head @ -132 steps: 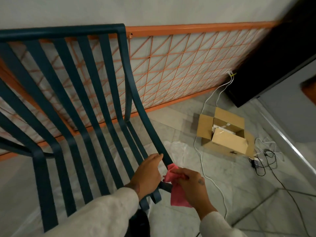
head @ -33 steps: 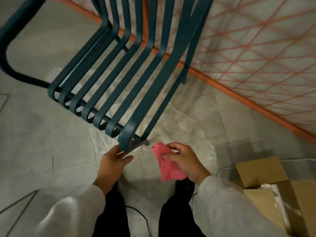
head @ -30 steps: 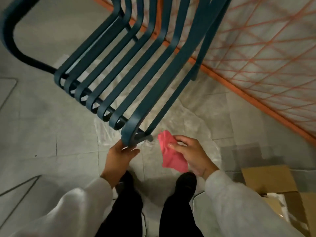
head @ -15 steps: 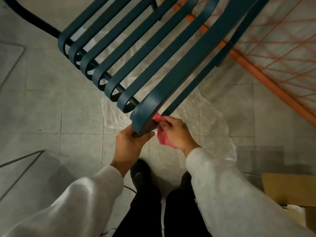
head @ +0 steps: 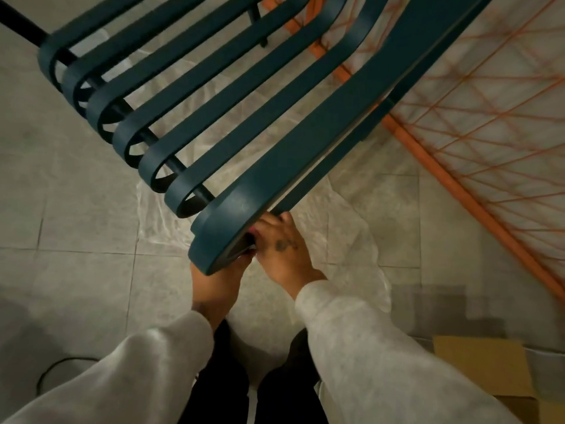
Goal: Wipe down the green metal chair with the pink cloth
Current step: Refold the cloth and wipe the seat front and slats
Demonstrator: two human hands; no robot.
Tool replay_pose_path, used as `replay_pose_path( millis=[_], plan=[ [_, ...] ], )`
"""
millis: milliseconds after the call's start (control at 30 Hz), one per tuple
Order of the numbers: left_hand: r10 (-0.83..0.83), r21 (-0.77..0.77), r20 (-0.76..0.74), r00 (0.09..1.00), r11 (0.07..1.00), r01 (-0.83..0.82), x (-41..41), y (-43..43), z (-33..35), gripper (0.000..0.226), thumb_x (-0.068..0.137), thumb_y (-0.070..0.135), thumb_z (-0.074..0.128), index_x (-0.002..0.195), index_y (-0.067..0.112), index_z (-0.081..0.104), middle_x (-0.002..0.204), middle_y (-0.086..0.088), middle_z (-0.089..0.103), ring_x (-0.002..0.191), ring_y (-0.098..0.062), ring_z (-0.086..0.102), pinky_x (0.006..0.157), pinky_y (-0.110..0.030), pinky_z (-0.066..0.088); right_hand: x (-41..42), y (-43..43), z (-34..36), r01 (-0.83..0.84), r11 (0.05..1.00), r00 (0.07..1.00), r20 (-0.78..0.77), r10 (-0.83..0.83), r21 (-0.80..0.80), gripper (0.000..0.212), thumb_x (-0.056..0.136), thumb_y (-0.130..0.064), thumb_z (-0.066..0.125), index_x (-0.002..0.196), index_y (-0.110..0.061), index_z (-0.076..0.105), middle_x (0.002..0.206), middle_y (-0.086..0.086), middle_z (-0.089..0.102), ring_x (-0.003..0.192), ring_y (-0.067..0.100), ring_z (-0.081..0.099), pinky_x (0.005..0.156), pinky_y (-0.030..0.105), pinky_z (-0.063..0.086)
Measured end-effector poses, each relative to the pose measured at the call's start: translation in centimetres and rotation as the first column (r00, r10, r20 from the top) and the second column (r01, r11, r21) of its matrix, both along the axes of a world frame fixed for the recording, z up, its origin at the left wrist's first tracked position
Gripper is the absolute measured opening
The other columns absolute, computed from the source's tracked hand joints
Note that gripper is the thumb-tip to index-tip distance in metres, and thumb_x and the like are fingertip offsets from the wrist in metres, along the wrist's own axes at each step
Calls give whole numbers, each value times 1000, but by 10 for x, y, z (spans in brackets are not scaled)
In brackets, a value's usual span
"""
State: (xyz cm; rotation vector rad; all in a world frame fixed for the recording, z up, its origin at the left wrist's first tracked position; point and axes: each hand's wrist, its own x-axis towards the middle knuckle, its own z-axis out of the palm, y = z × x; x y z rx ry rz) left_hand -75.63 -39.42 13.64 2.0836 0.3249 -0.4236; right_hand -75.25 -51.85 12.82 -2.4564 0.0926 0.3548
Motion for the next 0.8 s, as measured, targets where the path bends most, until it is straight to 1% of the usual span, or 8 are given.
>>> replay_pose_path(
  millis=[167, 267, 367, 467, 533, 600, 700, 800],
  plan=[
    [-60, 36, -60, 996, 997, 62, 1, 8, -5, 24, 84, 26, 72, 106, 17, 66, 97, 4, 69, 86, -3, 66, 61, -1, 47, 4, -41, -40, -71, 991, 993, 81, 80, -114, 38, 95, -15, 58, 131, -28, 59, 145, -9, 50, 117, 18, 49, 100, 29, 40],
    [-72, 112, -104, 992, 990, 83, -1, 0, -3, 30, 88, 33, 66, 112, 17, 62, 102, 0, 68, 92, -15, 66, 78, -21, 54, 26, -85, -36, 4, 988, 981, 194, 26, -152, 33, 93, -6, 59, 117, -28, 66, 133, -8, 60, 113, 14, 58, 93, 22, 31],
    [-47, 248, -322, 946, 960, 132, -4, -18, 0, 39, 93, 45, 53, 113, 12, 62, 107, -8, 69, 97, -24, 65, 89, -37, 53, 46, -115, -28, -13, 987, 974, 222, 48, -158, 41, 87, -2, 66, 114, -34, 66, 124, -10, 65, 114, 12, 59, 88, 24, 30],
    [-107, 182, -516, 850, 956, 230, -16, -43, 19, 42, 95, 46, 49, 85, 10, 67, 84, -4, 72, 81, -21, 69, 90, -35, 53, 47, -110, -34, 16, 982, 992, 123, 8, -191, 36, 90, -6, 66, 120, -25, 68, 135, -7, 62, 127, 16, 55, 104, 40, 40],
    [-296, 217, -373, 879, 894, 393, -22, -66, 32, 31, 96, 36, 50, 92, 11, 68, 94, -2, 71, 88, -18, 66, 85, -19, 46, 34, -95, -36, 21, 985, 993, 114, -1, -172, 35, 93, -8, 62, 125, -19, 66, 139, -3, 60, 130, 17, 53, 106, 40, 39],
    [-410, 271, -185, 893, 852, 447, -19, -84, 42, 30, 97, 21, 51, 125, 17, 59, 129, 1, 59, 117, -14, 55, 95, -13, 31, 16, -85, -34, 40, 995, 990, 138, -28, -86, 35, 94, -4, 62, 127, -13, 66, 140, 3, 59, 125, 22, 56, 104, 39, 41],
    [-478, 352, -41, 877, 815, 460, 1, -99, 30, 57, 93, 4, 50, 147, 14, 32, 152, -5, 34, 141, -19, 30, 115, -27, 19, 10, -94, -20, -105, 992, 968, 223, 118, -70, 45, 83, 6, 72, 123, -13, 68, 137, 9, 61, 124, 30, 60, 101, 42, 43],
    [-577, 415, -73, 813, 724, 551, 17, -113, 13, 67, 89, 3, 44, 151, 11, 20, 158, -9, 23, 147, -24, 17, 122, -43, 14, 31, -121, -12, -168, 979, 969, 166, 185, -111, 50, 90, 2, 64, 135, -18, 60, 148, 6, 51, 137, 26, 48, 108, 37, 28]
  ],
)
